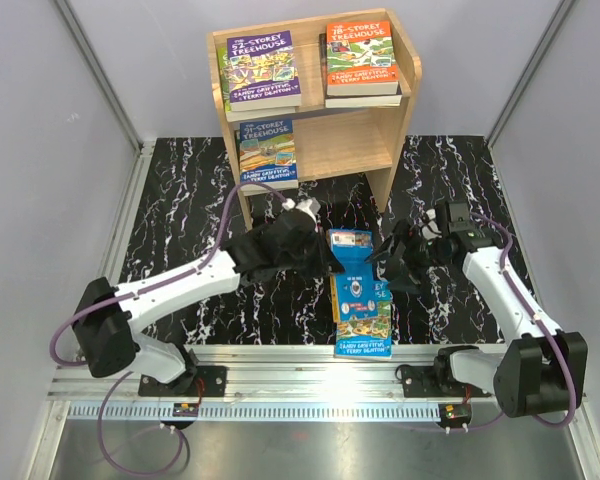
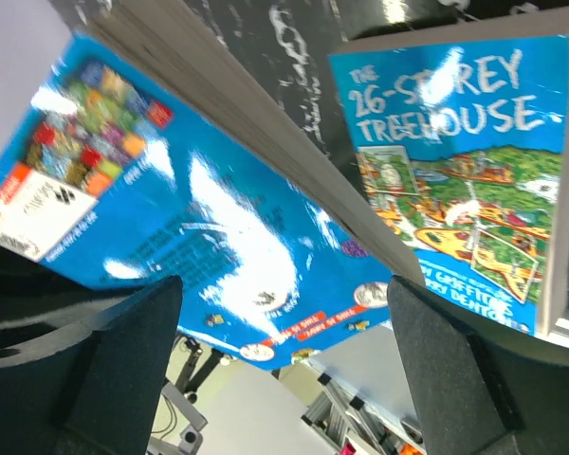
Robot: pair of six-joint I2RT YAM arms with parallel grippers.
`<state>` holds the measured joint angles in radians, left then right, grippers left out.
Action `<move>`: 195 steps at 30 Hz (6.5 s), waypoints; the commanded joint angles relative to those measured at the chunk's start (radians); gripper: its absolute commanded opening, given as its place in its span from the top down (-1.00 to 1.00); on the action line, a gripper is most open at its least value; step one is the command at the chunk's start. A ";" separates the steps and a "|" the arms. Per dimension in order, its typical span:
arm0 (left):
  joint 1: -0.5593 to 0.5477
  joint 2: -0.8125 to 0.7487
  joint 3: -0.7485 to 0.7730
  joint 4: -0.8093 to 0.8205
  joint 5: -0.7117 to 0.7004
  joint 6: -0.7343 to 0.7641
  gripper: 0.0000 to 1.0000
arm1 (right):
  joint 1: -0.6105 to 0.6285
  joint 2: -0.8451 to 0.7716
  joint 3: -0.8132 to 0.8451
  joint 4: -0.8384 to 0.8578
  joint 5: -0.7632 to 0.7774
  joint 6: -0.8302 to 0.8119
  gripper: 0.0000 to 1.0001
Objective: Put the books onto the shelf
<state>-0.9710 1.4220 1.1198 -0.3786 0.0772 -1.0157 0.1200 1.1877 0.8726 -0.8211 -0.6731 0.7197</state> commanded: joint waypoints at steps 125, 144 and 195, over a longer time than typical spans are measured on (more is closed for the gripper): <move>0.282 -0.512 0.284 -0.416 0.139 0.160 -0.34 | 0.056 -0.020 0.399 0.526 0.353 0.630 1.00; 0.284 -0.598 0.215 -0.525 0.118 0.204 -0.33 | 0.059 0.236 0.358 0.812 0.493 0.624 1.00; 0.246 -0.533 -0.345 -0.212 0.334 0.163 -0.97 | 0.089 -0.158 -0.062 -0.184 0.538 0.347 -1.00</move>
<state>-0.7074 0.8543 0.8242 -0.7837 0.3382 -0.7975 0.2131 1.0760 0.9333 -0.8722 -0.1207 1.1431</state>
